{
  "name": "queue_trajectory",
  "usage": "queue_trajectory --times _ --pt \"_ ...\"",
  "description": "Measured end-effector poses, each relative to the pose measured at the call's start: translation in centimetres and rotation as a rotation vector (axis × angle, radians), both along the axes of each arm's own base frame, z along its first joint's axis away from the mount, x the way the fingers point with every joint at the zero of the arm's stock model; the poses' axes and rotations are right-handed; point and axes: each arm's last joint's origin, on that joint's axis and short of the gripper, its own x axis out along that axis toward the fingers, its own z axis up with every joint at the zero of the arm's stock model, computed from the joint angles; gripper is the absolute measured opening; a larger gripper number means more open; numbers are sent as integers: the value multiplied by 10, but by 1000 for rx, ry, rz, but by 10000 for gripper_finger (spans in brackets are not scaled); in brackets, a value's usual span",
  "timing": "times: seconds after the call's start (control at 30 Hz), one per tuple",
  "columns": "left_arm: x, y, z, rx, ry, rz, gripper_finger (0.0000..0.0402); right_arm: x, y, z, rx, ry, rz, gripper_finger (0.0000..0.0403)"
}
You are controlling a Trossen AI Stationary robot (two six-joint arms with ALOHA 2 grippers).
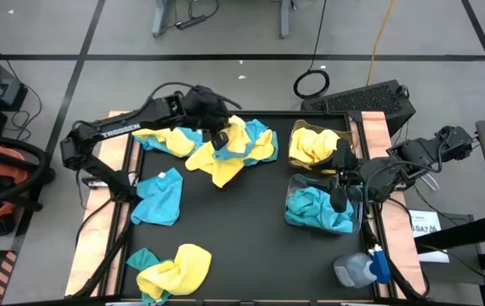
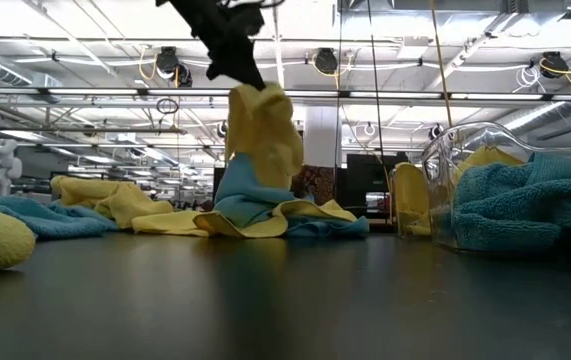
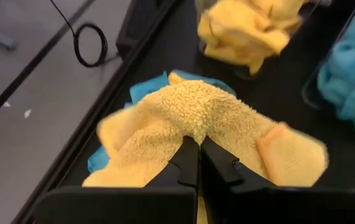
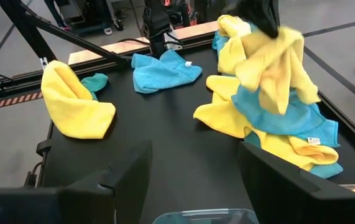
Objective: Sort microfiber towel by color & place in baskets
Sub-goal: Put the yellow microfiber cloth into the top transparent bin
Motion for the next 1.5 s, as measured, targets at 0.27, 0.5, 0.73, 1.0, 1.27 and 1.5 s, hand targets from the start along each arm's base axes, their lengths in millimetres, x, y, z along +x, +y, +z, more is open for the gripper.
queue_trajectory --times 0.27,0.5,0.73,1.0,1.27,1.5 --pt "-16 -8 32 33 -170 24 4 -2 -1 -3 0 36 -20 231" --pt "-11 -26 56 47 -373 -109 3 -3 -3 -3 -30 27 -70 231" --pt "-1 -45 68 67 -506 -213 3 0 -10 -3 -60 27 -115 241" --pt "6 -65 75 61 -582 -317 3 5 -21 0 -83 1 -166 272" --pt "10 -84 80 57 -638 -410 3 14 -27 6 -125 -60 -172 285" --pt "12 -99 86 52 -702 -484 3 33 -30 6 -125 -85 -138 287"
